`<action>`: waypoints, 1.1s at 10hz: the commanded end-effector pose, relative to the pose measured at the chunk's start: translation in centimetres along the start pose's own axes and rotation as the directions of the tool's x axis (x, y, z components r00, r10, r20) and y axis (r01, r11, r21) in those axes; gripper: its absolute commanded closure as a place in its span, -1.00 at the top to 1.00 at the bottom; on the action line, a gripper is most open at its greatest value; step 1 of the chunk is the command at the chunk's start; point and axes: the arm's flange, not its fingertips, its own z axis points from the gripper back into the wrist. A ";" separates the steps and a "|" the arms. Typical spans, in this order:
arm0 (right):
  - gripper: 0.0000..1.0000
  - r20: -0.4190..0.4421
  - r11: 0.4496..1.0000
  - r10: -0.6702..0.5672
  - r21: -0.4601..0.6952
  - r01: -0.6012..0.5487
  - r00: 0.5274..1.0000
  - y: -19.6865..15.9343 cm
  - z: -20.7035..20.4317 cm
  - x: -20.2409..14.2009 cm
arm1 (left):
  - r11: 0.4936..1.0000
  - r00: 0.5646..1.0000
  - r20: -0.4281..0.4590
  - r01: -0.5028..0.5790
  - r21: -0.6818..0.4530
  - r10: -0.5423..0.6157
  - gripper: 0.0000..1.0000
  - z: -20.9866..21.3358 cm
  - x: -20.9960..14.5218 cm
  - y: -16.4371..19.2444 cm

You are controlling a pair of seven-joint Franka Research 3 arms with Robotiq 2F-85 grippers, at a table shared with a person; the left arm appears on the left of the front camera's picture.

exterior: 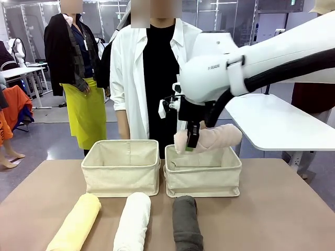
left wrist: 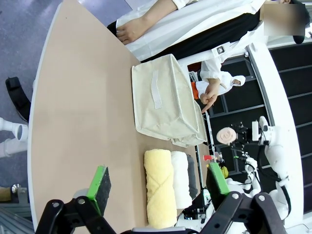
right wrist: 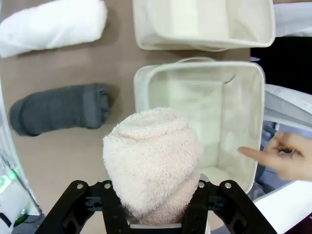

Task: Divide the towels into two baskets.
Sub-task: Pick up one hotel-folded towel and place it in the Fabric basket indicated by the person.

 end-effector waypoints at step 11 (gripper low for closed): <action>0.30 0.006 0.987 -0.163 -0.003 0.163 0.987 -11.0 -15.0 -0.6 | 1.000 1.000 0.005 0.002 -0.008 -0.002 1.00 0.3 0.0 -0.1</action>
